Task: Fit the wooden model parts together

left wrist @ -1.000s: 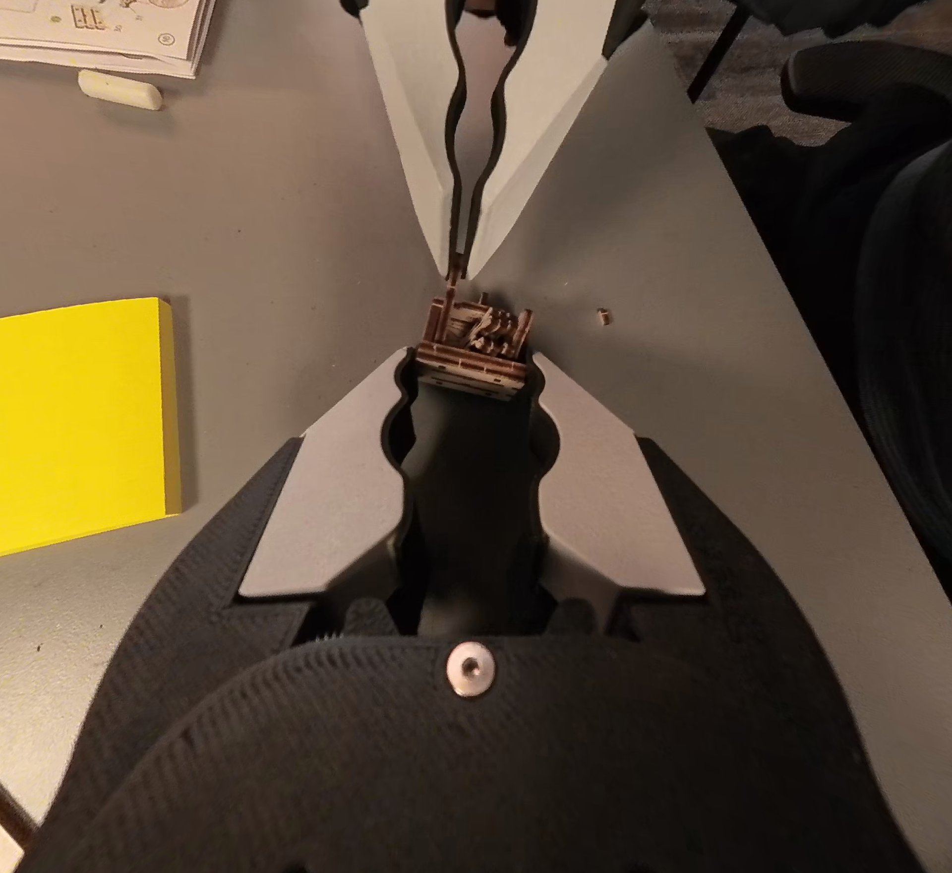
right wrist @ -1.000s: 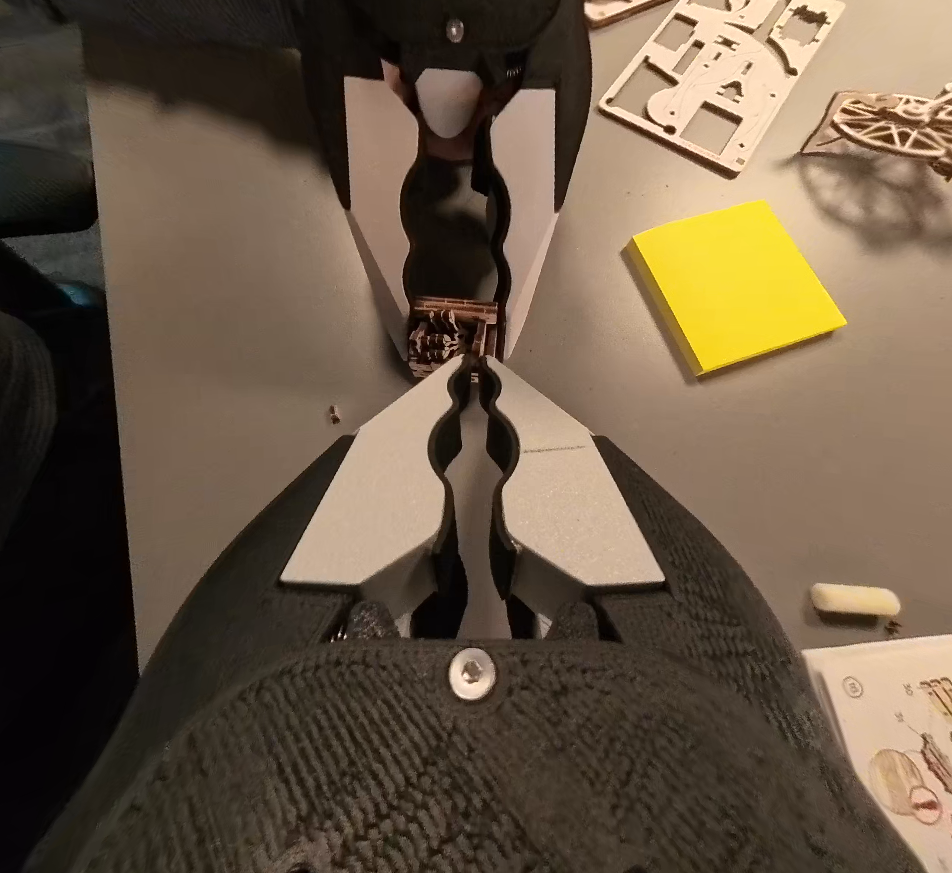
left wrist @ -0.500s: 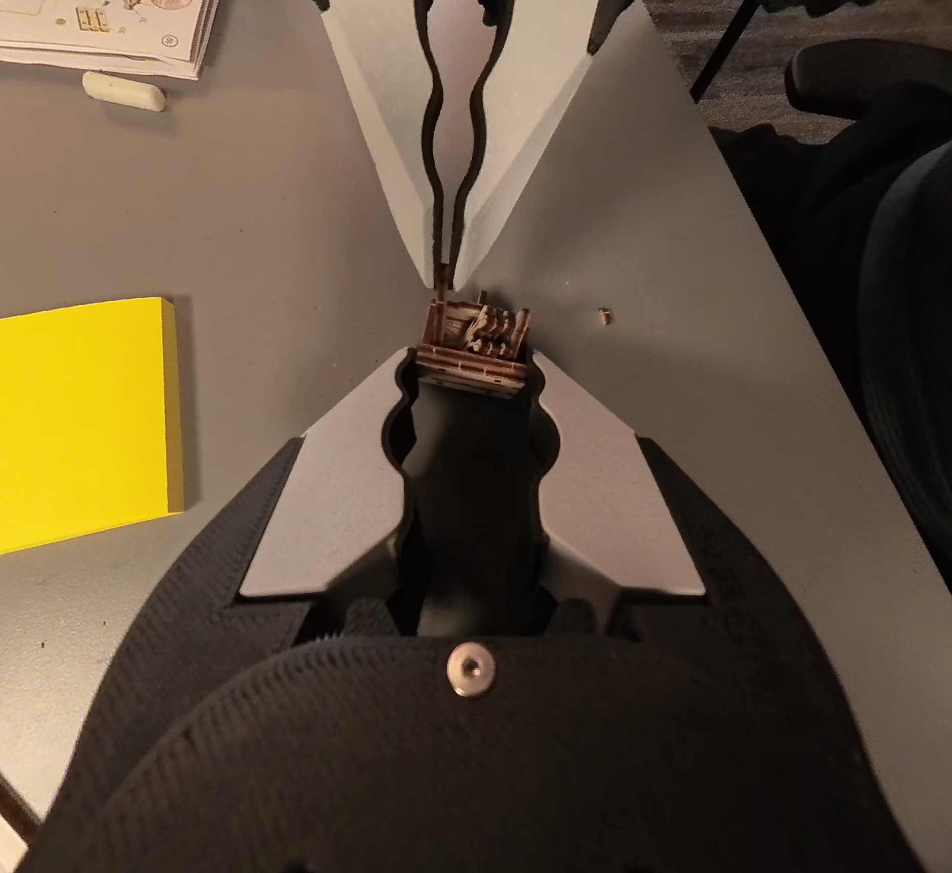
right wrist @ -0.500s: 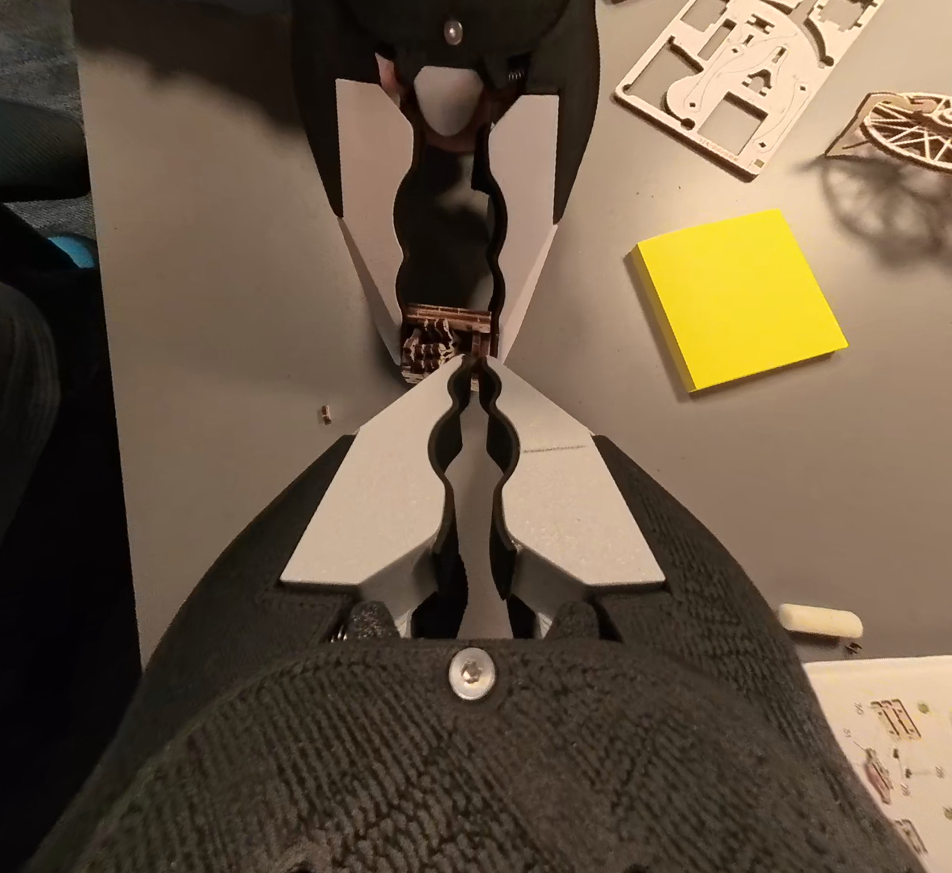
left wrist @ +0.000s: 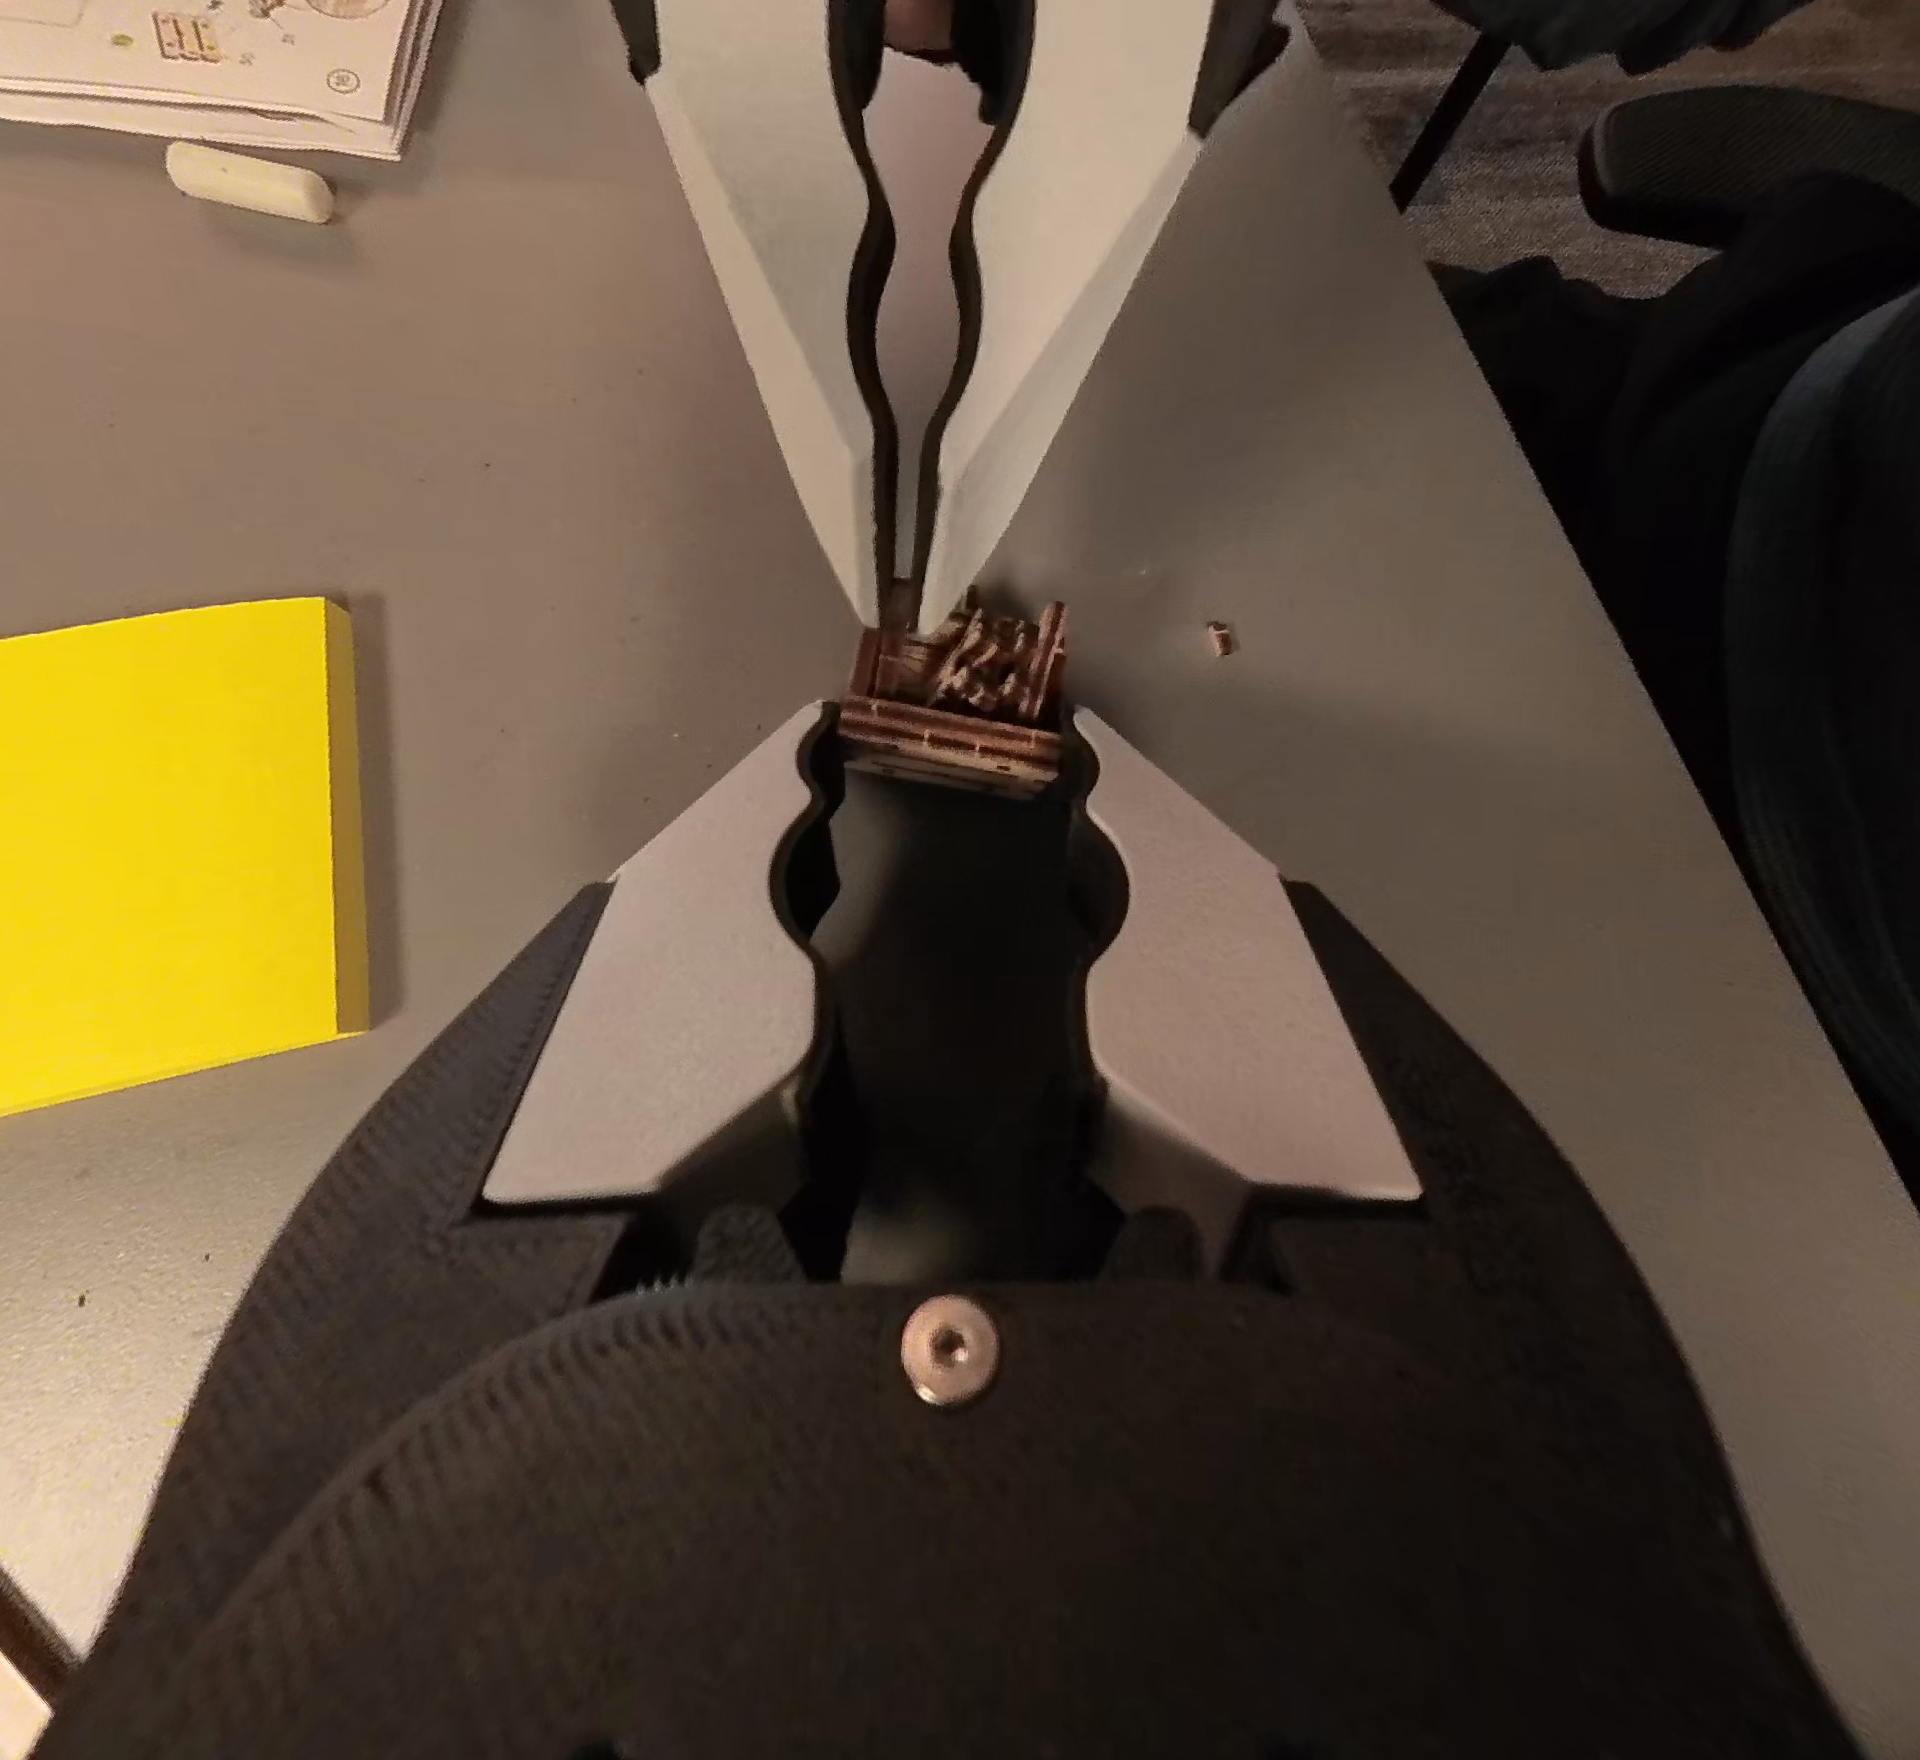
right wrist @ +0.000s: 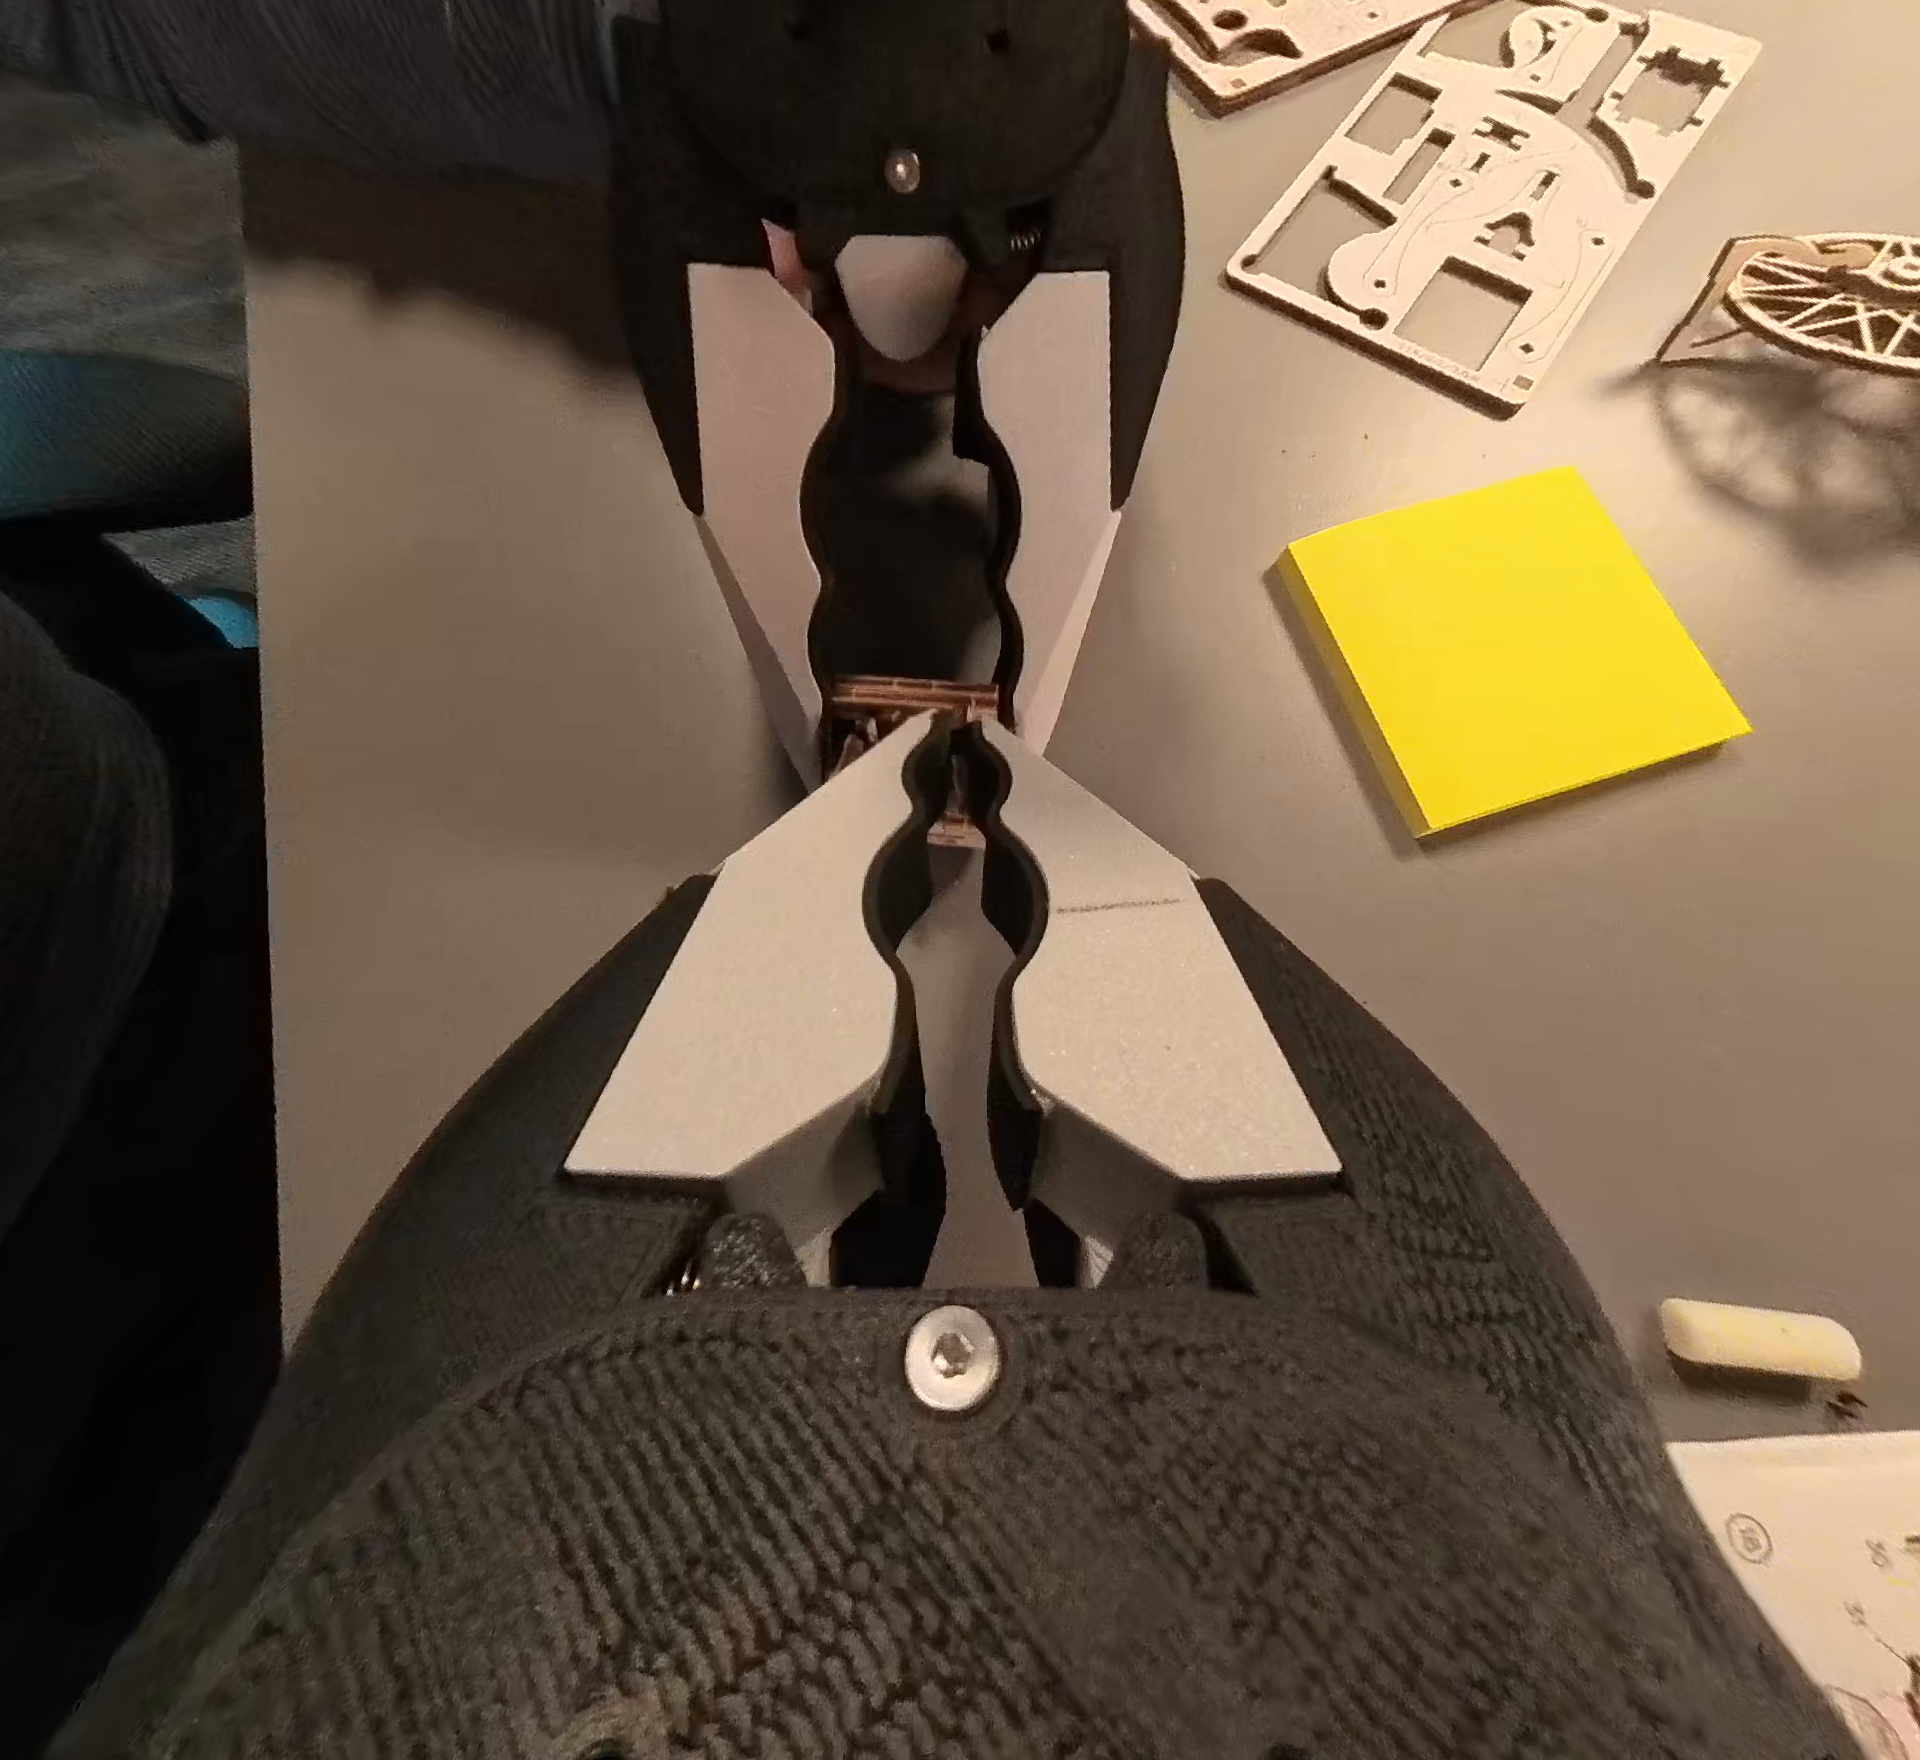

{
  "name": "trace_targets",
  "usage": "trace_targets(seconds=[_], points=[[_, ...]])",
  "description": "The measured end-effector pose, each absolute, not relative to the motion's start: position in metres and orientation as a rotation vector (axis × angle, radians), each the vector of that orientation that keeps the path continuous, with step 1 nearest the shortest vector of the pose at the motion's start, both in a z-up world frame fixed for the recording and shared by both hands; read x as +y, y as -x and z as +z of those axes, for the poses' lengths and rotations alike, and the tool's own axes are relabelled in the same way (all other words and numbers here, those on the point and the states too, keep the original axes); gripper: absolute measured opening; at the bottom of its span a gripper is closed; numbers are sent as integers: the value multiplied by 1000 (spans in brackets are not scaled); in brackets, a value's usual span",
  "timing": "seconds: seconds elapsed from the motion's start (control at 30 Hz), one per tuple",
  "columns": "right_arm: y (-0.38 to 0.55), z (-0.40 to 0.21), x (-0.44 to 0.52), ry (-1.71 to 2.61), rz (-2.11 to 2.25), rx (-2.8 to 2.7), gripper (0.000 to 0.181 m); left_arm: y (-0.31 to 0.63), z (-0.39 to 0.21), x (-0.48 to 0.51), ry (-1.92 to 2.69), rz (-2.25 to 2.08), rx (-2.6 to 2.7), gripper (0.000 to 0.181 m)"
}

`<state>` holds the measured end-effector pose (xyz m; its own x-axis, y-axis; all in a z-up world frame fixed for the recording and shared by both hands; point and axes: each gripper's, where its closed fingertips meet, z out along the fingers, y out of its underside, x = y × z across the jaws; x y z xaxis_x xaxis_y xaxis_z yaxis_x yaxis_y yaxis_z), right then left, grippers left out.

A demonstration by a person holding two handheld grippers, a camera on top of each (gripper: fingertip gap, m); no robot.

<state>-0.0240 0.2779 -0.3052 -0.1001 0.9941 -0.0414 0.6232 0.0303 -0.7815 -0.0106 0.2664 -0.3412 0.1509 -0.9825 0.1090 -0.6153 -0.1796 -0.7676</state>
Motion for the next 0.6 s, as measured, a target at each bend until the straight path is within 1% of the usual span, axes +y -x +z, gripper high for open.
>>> trace_targets(seconds=[0.27,0.6], points=[[12,-310,279,1682,937,-1725,0,11,-341,266,1868,-842,1522,40],[15,-307,280,1618,973,-1635,0,11,-341,266,1867,-840,1523,41]])
